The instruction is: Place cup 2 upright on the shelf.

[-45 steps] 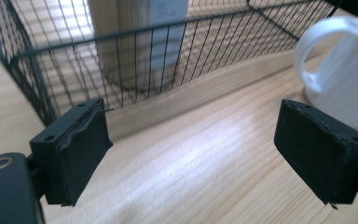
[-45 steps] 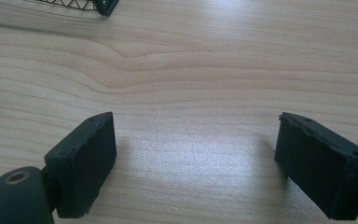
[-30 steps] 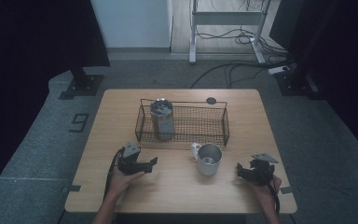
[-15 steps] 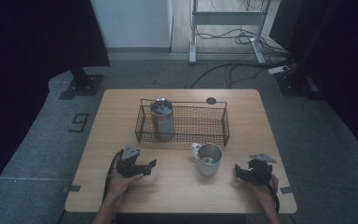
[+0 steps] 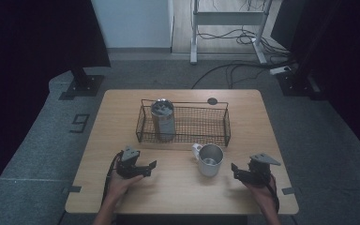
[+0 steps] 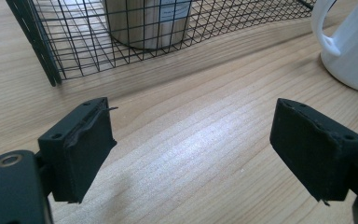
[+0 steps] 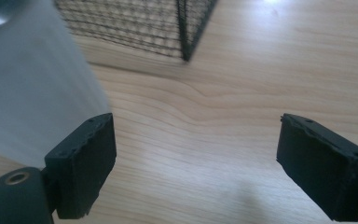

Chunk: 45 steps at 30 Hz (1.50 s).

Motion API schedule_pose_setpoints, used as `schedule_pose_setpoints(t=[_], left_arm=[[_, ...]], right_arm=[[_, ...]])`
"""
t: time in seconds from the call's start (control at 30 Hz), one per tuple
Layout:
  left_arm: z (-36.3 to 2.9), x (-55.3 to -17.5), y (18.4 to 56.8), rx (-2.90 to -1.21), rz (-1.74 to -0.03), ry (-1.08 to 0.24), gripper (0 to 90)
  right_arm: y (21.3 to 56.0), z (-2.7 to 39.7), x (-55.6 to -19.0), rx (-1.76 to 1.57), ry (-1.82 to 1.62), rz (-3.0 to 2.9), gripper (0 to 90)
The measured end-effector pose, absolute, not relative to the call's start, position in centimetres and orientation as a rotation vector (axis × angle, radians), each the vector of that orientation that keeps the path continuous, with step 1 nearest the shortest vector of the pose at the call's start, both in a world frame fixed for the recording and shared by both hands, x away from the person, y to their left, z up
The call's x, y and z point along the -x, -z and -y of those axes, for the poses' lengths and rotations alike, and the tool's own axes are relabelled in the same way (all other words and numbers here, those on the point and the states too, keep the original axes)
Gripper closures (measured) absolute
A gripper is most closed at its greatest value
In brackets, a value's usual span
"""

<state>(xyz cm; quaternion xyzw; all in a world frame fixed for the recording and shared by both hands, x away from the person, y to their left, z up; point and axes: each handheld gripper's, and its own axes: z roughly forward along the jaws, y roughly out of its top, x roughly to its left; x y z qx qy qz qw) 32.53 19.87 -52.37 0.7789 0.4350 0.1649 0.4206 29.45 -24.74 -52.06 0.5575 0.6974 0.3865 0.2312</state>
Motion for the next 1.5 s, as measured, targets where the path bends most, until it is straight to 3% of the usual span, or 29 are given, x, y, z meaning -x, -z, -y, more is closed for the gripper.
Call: schedule_pose_setpoints(t=[0.7, 1.5], left_arm=[[-19.5, -32.5, 52.9, -1.966, -1.094, -0.390, 14.2], [-19.6, -32.6, 53.2, -1.968, -1.099, -0.378, 14.7]], right_arm=[[49.3, 21.6, -27.9, -1.389, -1.216, -1.982, 12.4], [48.8, 19.4, -28.1, -1.315, -1.270, -2.024, 11.1]])
